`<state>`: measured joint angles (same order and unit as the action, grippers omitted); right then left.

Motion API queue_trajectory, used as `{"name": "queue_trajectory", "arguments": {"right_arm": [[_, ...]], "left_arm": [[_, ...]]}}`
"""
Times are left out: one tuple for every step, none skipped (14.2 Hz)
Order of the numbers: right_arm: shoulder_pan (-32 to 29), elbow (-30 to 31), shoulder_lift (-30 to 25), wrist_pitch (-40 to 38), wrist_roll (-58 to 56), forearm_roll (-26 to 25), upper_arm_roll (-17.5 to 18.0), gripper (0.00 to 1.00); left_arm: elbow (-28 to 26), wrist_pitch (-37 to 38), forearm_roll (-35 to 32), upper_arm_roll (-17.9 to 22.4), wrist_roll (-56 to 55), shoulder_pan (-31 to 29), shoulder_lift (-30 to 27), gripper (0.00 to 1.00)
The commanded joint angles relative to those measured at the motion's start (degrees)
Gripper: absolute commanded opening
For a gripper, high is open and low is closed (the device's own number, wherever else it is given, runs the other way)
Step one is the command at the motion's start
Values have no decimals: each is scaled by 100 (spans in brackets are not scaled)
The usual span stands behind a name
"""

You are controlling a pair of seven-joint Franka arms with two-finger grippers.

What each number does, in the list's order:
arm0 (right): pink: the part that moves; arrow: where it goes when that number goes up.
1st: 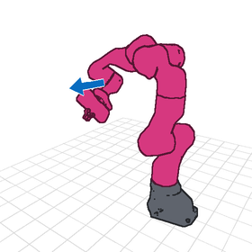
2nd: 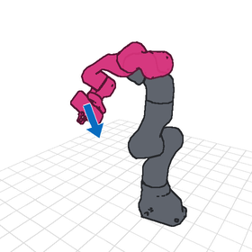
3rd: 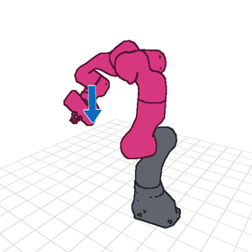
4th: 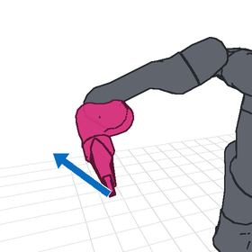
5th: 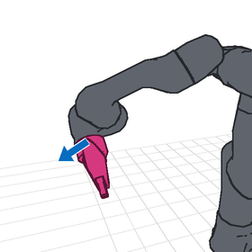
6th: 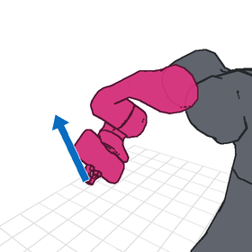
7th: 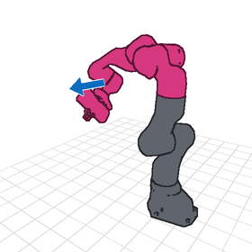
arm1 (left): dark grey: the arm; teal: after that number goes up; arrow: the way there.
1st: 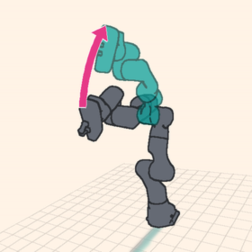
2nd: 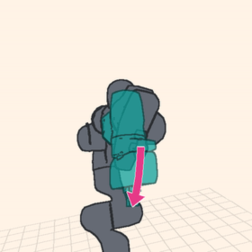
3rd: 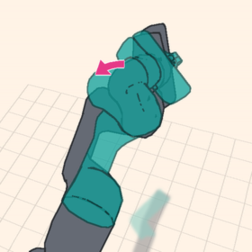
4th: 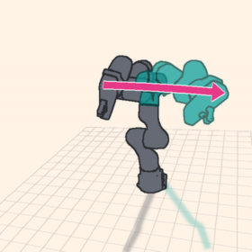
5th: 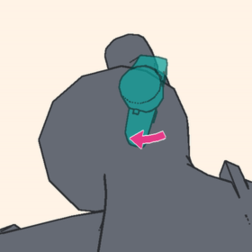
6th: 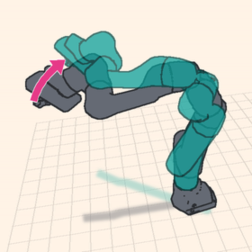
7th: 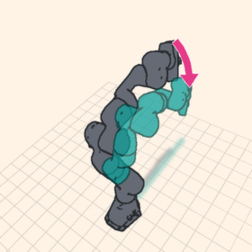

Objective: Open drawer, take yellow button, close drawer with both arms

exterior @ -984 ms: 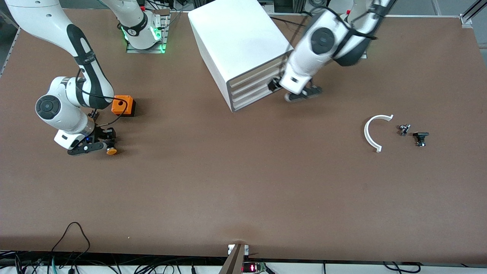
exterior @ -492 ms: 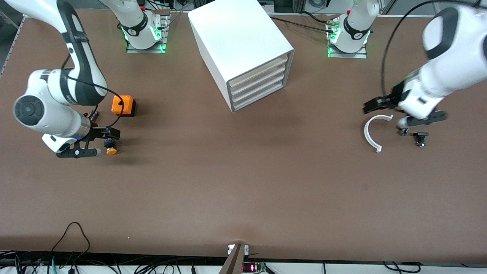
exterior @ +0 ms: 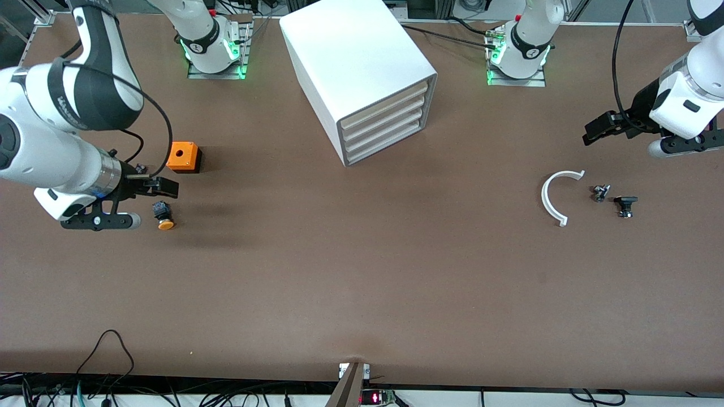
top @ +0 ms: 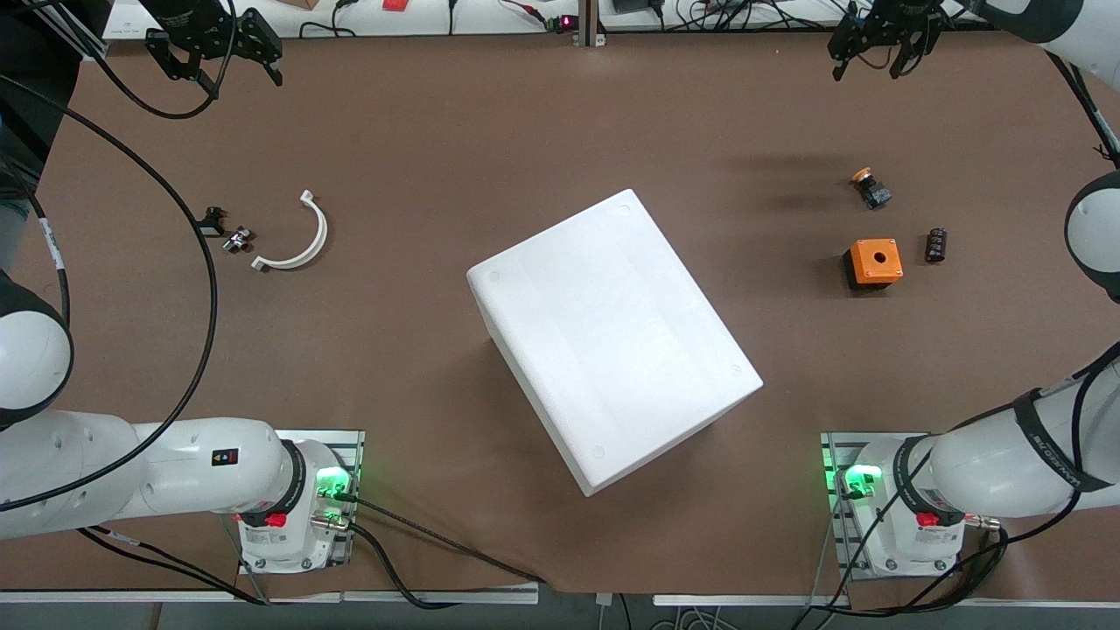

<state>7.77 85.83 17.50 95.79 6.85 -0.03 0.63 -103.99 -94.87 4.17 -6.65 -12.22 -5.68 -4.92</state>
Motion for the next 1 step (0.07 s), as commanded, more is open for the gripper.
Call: {"name": "queue_trajectory", "arguments": {"right_arm": [[49, -592, -114, -491, 36, -14, -63, 100]], "left_arm": [[-7, 108, -109, 6, 132, -100, -26, 100]]}}
